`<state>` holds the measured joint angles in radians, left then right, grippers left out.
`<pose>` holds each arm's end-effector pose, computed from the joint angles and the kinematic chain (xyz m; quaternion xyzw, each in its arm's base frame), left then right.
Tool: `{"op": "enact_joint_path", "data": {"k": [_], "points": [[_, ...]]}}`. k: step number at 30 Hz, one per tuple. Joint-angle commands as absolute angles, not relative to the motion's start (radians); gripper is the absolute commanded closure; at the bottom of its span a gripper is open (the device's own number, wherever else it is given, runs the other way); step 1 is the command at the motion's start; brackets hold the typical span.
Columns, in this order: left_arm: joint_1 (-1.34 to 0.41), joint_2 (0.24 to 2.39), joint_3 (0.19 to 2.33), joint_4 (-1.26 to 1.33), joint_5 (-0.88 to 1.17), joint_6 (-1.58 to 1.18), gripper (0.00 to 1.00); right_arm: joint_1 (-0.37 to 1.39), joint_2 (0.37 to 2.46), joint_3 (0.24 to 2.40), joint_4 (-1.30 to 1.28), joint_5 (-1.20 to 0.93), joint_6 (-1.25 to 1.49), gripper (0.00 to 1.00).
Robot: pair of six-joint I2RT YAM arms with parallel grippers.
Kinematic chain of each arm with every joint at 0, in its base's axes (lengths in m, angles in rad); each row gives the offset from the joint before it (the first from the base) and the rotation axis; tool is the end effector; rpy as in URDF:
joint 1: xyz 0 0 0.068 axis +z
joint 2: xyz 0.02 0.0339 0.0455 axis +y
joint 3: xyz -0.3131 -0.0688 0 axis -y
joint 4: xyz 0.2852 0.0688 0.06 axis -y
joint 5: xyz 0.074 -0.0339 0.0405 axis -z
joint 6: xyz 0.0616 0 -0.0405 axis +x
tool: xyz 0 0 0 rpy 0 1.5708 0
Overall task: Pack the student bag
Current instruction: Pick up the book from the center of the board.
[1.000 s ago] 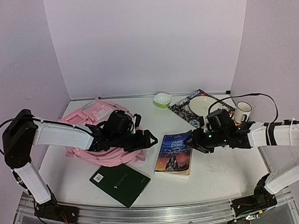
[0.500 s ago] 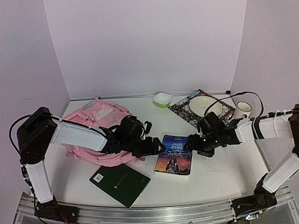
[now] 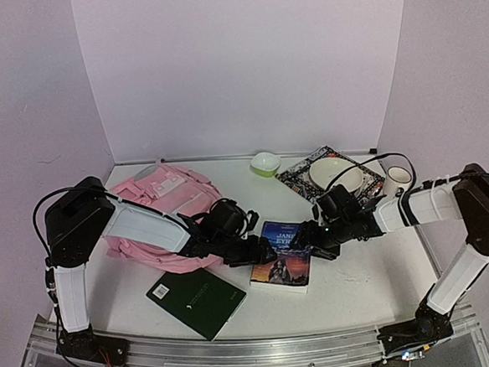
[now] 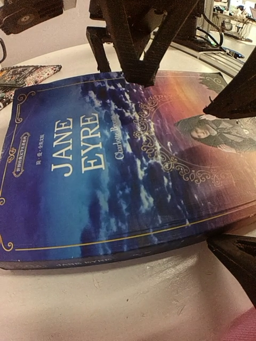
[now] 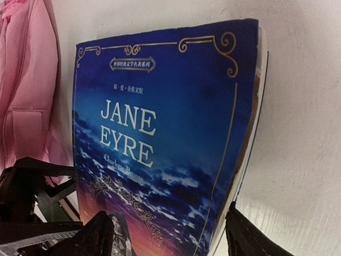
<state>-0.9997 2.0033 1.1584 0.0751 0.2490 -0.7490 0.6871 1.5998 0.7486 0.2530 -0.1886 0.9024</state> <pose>0.2475 -0.4132 0.1312 0.1623 0.9005 -0.3701 0.1604 0.2813 0.2457 0.1758 0.0508 0.8798 0.3904 0.2665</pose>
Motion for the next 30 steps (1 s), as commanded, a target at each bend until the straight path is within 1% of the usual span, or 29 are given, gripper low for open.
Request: {"op": "enact_joint_path", "data": {"k": [1, 7, 13, 25, 30], "points": [[-1.019, 1.984, 1.205, 0.108, 0.251, -0.744, 0.25, 0.695, 1.543, 0.769, 0.386, -0.311, 0.962, 0.31], [-1.023, 1.955, 1.186, 0.112, 0.222, -0.760, 0.25, 0.695, 1.513, 0.745, 0.446, -0.338, 0.999, 0.34], [-1.028, 1.928, 1.165, 0.124, 0.190, -0.776, 0.26, 0.695, 1.545, 0.722, 0.475, -0.331, 1.011, 0.38], [-1.028, 1.917, 1.122, 0.137, 0.163, -0.795, 0.26, 0.676, 1.600, 0.653, 0.467, -0.248, 0.981, 0.39], [-1.028, 1.919, 1.121, 0.138, 0.165, -0.796, 0.26, 0.675, 1.623, 0.667, 0.449, -0.263, 0.961, 0.39]]}}
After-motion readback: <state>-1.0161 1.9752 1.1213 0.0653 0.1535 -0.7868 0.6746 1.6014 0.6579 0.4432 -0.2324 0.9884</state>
